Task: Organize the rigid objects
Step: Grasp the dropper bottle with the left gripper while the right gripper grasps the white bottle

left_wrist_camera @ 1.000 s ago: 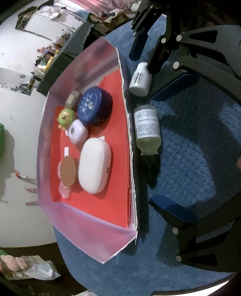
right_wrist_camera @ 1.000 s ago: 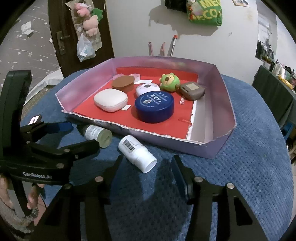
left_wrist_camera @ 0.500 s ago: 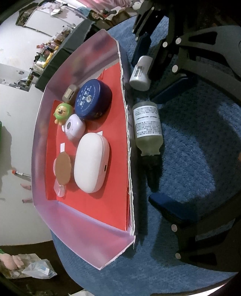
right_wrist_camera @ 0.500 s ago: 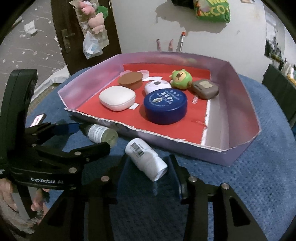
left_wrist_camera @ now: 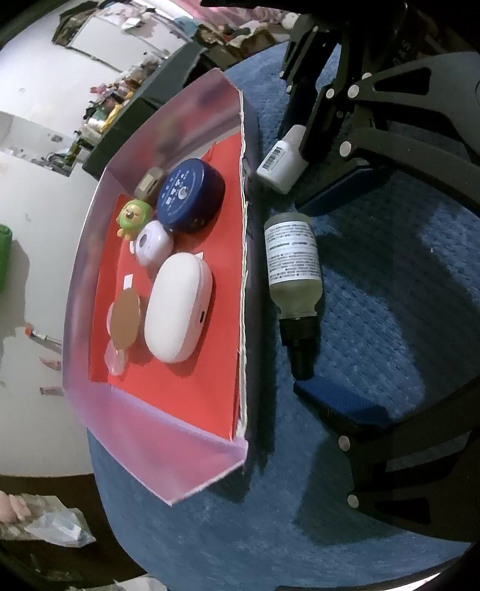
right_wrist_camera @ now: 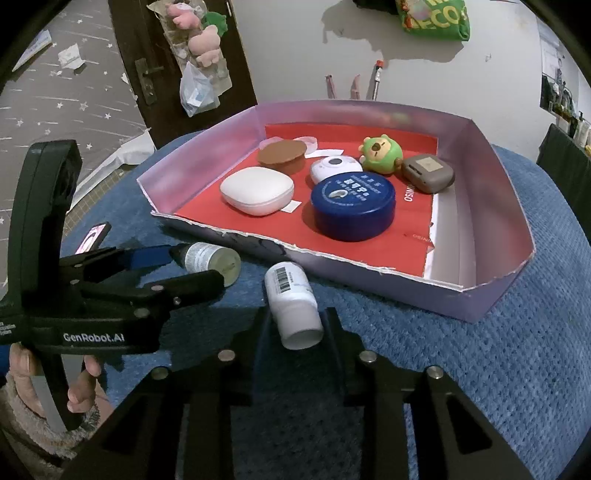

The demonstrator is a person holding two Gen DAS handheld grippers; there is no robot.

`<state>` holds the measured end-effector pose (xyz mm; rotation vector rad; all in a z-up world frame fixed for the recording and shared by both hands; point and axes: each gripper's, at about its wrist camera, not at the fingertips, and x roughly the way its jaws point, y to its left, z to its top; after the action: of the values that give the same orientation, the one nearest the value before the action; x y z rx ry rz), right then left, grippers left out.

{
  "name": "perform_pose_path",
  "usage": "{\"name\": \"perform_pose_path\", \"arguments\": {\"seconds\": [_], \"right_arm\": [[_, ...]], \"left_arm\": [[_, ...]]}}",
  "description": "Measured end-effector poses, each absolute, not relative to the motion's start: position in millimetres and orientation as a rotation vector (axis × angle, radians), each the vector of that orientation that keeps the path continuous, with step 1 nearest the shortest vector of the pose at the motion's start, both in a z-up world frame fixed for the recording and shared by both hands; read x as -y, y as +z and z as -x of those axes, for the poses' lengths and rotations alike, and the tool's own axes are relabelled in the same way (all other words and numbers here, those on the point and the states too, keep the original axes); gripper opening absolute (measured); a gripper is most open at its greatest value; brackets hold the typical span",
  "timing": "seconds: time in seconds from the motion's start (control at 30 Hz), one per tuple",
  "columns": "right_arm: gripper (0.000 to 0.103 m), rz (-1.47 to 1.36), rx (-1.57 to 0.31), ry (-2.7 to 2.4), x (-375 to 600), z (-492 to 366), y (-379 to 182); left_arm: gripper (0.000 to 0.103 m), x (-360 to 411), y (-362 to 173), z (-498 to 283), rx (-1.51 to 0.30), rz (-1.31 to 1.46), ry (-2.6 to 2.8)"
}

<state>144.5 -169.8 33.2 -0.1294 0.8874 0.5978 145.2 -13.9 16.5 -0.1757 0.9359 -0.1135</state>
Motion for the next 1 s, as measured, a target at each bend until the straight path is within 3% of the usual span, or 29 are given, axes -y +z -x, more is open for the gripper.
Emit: {"name": "perform_pose_path", "arguments": {"seconds": [0.27,0.37,0.43,0.53,0.73,1.0], "right_arm": [[0.029,0.136,-0.887,0.611,165,-144,30],[0.039,0.131,-0.879,0.602,164,-148,30],[0.039,0.137,-0.870,0.601,163,-151,30],[0.029,0.152,-0.880,0.612,159,-153,27],[0.029,0.156,-0.876,0.612,160,-150,27],[0.029,0.151,-0.869,0.612,163,-144,34]], "left_arm": [[0.089,15,16,-148,-0.944,0.163,-0.087],[0.090,13,17,-152,-0.949,0.177,-0.083],[0.090,11,16,-154,-0.951,0.194,-0.082],[0.090,14,15,-159,-0.953,0.185,-0.063],[0.093,30,10,-160,-0.941,0.083,0.001],[0.086,15,14,-151,-0.924,0.145,-0.034]]}}
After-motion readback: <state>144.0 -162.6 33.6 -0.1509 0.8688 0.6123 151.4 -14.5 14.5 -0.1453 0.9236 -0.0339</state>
